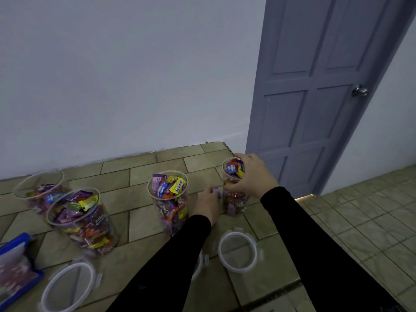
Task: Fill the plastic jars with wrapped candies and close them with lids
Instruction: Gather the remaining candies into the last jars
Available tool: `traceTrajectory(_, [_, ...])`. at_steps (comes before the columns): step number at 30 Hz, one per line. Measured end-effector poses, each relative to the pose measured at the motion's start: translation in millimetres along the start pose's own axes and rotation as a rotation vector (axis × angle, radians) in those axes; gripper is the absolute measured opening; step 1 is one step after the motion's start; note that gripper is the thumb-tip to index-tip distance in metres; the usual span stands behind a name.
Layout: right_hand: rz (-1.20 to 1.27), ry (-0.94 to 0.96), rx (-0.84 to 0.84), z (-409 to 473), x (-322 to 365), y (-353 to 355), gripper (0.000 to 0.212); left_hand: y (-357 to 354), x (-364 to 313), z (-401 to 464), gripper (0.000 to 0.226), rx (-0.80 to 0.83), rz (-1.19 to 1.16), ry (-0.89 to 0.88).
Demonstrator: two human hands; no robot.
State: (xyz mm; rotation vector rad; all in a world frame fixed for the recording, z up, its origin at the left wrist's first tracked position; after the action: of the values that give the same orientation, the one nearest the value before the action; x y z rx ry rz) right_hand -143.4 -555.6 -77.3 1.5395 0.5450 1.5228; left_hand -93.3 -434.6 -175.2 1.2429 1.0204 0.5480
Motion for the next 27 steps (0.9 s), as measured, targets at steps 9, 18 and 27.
traceTrajectory(9, [0.107, 0.026, -0.065, -6, 0, -3, 0.102, 10, 0, -6, 0.024, -0.084, 0.071, 0.082])
traceTrajectory(18, [0.34, -0.034, -0.15, -10, -3, -13, 0.115, 62, -10, -12, 0.024, -0.346, -0.23, 0.127])
traceTrajectory(27, [0.36, -0.048, -0.186, -15, 10, -9, 0.087, 121, -36, -28, 0.027, -0.577, -0.499, 0.016])
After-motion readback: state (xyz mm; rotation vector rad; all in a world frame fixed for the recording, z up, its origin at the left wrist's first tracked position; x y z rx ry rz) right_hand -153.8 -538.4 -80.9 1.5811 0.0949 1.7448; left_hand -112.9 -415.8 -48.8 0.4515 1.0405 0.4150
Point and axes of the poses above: each hand's wrist, its own z-axis towards the middle knuckle, its own y-axis out of the back of the hand, x = y × z, the point moved 4 cm from there along z, towards the middle knuckle, and after that the axes turned 3 degrees about z, right-handed, at the moved point
